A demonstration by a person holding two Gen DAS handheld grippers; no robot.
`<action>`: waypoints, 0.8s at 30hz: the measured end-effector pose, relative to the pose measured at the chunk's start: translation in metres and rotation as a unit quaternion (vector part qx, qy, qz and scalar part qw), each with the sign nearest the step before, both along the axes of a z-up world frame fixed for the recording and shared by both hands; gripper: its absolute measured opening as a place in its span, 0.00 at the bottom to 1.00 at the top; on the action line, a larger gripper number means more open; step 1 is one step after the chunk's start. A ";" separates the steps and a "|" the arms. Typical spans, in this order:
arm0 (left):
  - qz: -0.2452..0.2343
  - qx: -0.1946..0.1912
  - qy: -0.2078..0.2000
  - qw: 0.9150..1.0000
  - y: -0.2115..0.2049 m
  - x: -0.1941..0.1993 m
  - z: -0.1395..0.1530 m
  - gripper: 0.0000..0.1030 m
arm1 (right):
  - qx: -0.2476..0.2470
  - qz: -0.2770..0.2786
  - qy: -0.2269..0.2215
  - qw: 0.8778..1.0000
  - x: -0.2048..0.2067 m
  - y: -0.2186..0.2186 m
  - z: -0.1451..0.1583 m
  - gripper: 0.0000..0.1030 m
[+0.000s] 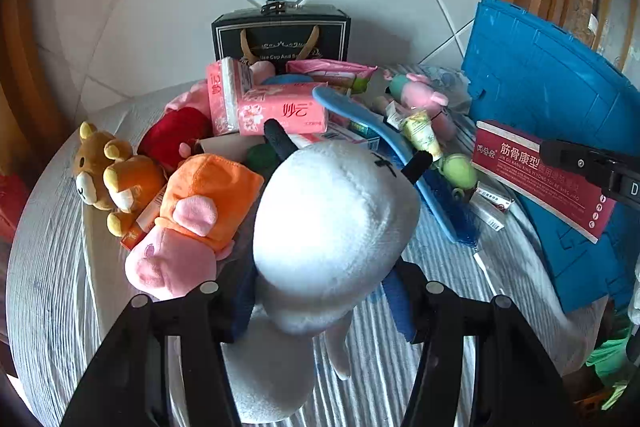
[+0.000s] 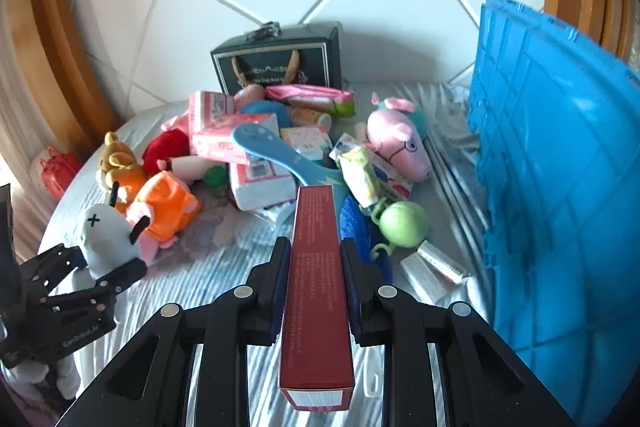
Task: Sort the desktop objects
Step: 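Carry the plush toy with the left tool while the right tool carries the red box to the bin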
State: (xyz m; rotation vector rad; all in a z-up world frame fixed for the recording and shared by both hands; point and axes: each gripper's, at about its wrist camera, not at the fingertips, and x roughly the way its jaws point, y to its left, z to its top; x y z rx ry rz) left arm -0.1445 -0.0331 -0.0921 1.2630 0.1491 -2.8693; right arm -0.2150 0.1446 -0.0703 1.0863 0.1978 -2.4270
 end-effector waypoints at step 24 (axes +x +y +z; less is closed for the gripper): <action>-0.140 0.050 0.115 0.982 0.177 -0.046 0.182 0.53 | -0.027 -0.073 0.172 0.982 0.042 0.153 0.180 0.24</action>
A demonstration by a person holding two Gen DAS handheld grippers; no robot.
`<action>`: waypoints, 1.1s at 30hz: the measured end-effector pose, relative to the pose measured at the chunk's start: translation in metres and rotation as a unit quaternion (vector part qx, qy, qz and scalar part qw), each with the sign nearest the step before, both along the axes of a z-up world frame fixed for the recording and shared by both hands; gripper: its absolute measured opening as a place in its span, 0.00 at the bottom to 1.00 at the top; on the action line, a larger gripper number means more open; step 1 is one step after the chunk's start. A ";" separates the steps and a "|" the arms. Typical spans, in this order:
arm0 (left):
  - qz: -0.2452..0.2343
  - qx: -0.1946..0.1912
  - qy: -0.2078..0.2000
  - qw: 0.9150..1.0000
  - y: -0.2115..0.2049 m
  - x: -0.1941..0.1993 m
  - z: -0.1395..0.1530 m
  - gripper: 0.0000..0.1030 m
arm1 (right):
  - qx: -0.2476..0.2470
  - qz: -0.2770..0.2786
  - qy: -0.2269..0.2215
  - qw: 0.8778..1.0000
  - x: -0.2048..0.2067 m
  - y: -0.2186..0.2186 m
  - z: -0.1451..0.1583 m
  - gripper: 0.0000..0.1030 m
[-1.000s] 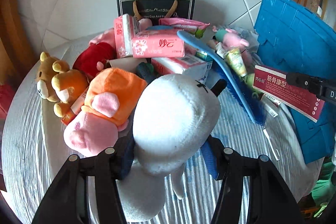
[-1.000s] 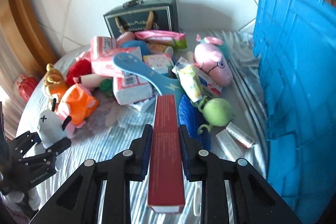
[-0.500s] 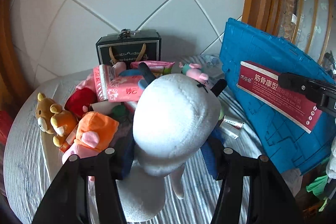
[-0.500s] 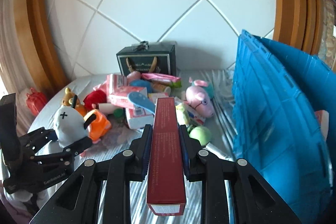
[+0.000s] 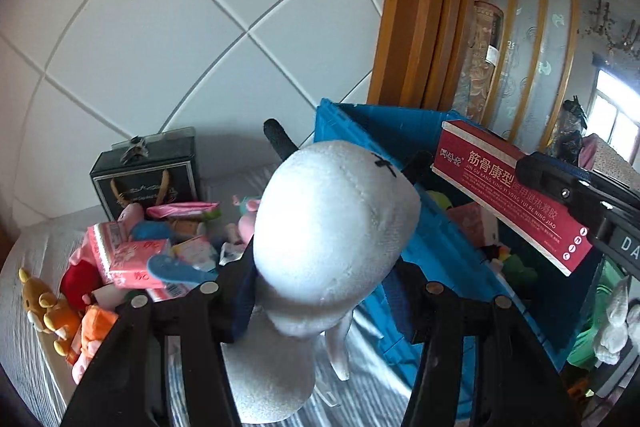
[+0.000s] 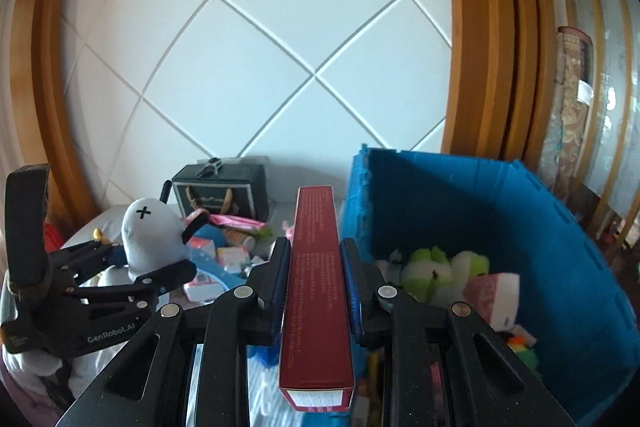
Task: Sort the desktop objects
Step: 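Carry the plush toy with the left tool while the right tool carries the red box to the bin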
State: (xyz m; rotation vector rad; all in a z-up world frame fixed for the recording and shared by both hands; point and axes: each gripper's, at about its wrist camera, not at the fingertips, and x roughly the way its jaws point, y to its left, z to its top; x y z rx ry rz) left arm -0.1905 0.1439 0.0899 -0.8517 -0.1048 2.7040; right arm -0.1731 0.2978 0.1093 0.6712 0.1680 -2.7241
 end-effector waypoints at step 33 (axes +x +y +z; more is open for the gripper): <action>0.004 -0.197 -0.216 0.956 0.289 -0.210 -0.097 0.54 | 0.033 -0.184 -0.211 0.959 -0.233 0.239 -0.089 0.24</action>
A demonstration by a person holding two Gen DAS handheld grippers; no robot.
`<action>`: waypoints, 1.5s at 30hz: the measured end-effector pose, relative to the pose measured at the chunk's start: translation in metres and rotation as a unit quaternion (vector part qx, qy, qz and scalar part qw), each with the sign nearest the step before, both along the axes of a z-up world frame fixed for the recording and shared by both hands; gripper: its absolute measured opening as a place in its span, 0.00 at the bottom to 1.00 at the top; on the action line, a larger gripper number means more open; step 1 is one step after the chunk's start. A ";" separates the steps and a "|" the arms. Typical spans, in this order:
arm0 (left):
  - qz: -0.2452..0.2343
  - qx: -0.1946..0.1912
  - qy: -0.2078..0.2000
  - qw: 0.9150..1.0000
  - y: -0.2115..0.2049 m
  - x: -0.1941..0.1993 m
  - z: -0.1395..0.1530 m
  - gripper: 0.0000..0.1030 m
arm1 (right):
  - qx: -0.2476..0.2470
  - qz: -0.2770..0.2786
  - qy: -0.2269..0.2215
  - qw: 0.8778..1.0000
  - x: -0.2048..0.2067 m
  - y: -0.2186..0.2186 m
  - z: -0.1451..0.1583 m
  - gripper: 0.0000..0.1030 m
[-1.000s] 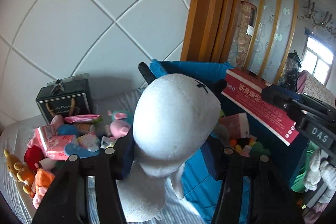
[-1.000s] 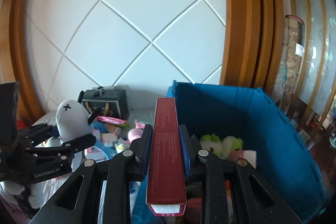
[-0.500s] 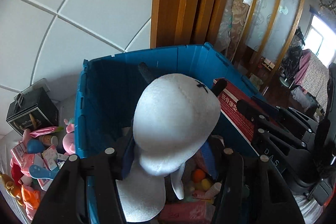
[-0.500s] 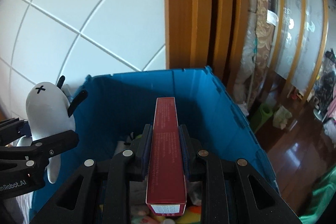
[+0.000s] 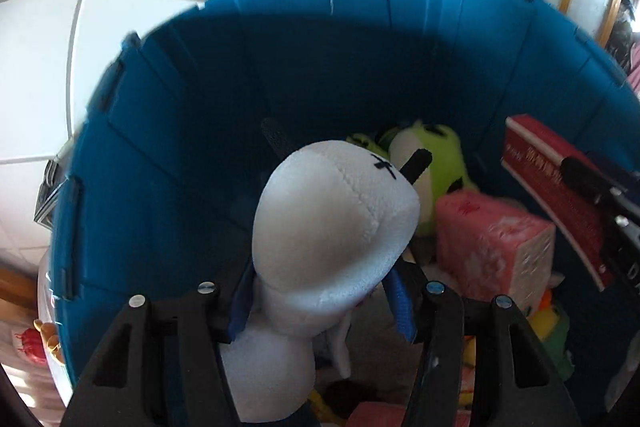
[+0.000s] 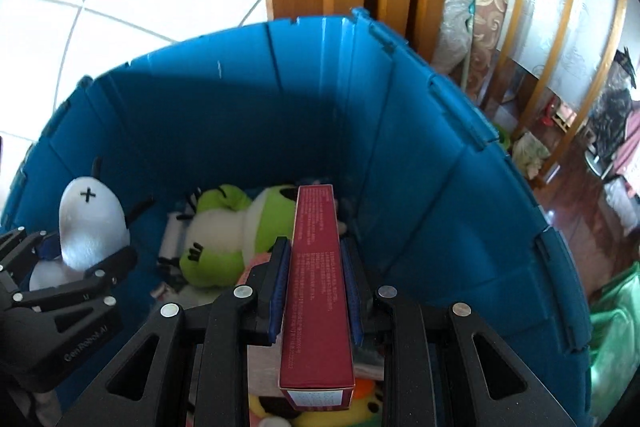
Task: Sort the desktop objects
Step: 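Open the left tool over the bin while the right tool releases the red box inside, then bring both tools back from the bin toward the item heap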
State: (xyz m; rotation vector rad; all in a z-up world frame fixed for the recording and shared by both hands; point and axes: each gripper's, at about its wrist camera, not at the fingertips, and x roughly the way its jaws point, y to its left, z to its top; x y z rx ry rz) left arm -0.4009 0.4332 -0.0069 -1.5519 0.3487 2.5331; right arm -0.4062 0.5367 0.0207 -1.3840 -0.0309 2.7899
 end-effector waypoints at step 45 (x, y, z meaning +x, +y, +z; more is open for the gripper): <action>0.016 0.069 0.136 0.988 -0.029 0.034 0.069 0.65 | 0.001 0.034 0.010 0.999 0.001 -0.012 0.004 1.00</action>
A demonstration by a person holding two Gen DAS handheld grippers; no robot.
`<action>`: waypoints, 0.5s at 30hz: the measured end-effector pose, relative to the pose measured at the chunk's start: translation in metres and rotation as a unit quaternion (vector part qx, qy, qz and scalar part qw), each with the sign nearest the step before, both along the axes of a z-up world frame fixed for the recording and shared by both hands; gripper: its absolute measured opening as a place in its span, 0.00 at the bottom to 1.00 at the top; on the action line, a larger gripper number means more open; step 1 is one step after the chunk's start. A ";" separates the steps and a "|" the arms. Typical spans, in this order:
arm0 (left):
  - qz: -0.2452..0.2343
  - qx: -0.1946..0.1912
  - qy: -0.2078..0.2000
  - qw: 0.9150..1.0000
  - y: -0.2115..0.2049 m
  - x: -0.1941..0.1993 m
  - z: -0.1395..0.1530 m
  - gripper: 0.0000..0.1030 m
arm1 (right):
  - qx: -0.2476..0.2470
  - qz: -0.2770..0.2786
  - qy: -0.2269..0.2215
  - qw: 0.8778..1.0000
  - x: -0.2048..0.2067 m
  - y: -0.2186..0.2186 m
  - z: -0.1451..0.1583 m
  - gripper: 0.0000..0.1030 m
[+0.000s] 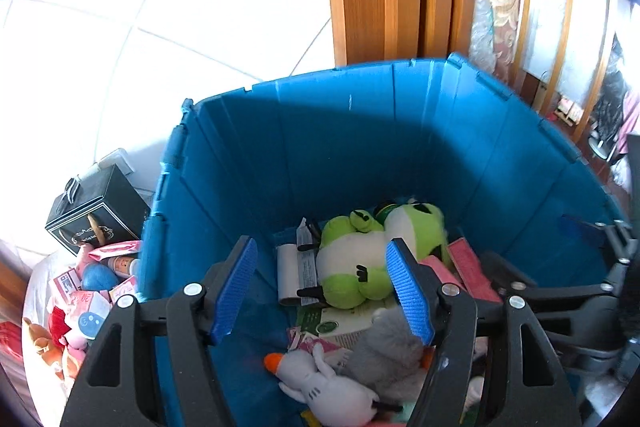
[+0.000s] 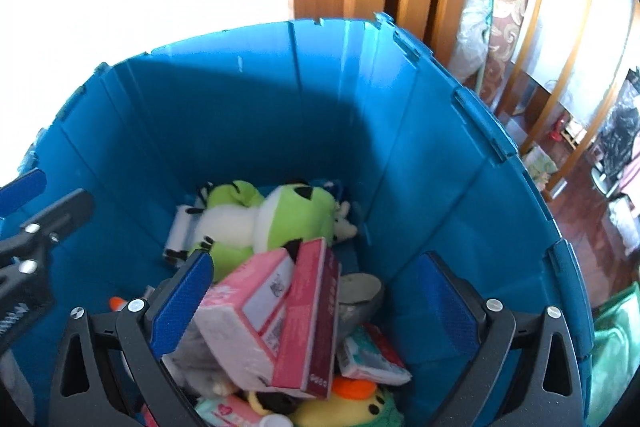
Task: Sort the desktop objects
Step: 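Bring both tools back from the bin toward the item heap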
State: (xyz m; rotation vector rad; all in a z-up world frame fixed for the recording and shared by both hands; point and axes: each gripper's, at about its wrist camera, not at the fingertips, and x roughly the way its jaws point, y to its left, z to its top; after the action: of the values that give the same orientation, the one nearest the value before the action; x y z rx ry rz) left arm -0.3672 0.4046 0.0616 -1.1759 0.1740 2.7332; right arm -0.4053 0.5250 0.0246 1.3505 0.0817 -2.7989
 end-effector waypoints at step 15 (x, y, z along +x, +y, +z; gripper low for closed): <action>0.046 0.023 0.071 0.996 -0.157 0.078 0.086 0.77 | 0.020 0.104 0.062 0.992 0.047 -0.105 0.101 1.00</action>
State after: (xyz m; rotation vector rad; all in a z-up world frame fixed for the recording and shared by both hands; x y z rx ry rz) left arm -0.2894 0.2472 0.1474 -1.0012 0.0764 2.8861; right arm -0.3580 0.4203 0.1252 1.1018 0.2666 -2.7159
